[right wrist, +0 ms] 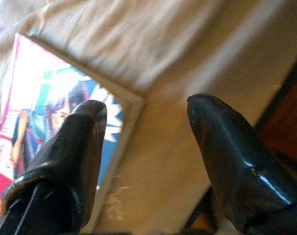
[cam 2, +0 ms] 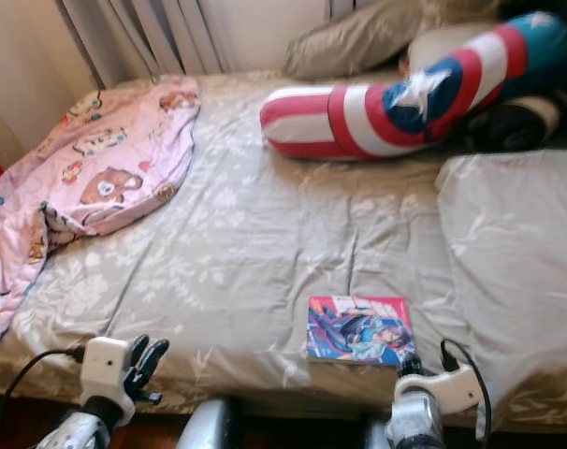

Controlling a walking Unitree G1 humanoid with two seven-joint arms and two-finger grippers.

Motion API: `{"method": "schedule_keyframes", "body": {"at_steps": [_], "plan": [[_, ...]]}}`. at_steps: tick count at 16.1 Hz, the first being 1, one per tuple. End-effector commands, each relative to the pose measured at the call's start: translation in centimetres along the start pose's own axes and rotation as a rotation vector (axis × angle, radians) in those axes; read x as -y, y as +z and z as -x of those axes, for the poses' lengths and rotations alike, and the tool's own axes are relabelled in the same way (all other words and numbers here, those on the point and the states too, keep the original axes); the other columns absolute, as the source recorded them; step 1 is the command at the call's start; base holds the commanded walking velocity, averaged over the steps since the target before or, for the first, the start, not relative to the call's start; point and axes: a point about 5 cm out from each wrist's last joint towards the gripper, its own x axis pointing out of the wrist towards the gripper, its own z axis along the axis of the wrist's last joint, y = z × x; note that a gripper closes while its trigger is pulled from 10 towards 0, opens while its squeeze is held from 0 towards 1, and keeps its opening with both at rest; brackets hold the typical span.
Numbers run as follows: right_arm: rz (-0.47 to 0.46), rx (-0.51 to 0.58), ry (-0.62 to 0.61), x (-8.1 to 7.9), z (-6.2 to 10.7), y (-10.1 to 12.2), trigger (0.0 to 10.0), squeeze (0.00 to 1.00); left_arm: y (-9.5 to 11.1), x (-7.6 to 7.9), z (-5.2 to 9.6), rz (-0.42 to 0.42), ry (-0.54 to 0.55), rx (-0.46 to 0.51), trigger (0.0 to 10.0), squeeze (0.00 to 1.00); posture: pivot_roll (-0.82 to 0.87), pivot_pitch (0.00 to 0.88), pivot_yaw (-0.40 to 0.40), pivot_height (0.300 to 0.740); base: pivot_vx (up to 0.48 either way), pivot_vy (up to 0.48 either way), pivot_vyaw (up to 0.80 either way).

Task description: Clean up the room

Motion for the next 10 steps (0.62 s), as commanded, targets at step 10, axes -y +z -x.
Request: {"method": "schedule_keyframes", "body": {"at_steps": [10], "plan": [[0.736,0.31,0.566,-5.9,2.5,1.1,10.0,0.0,-0.1,-0.3,-4.2,0.079,0.078,0.062,10.0,0.0,0.03,0.0,0.043,0.616,0.0,0.0,0.0]]}}
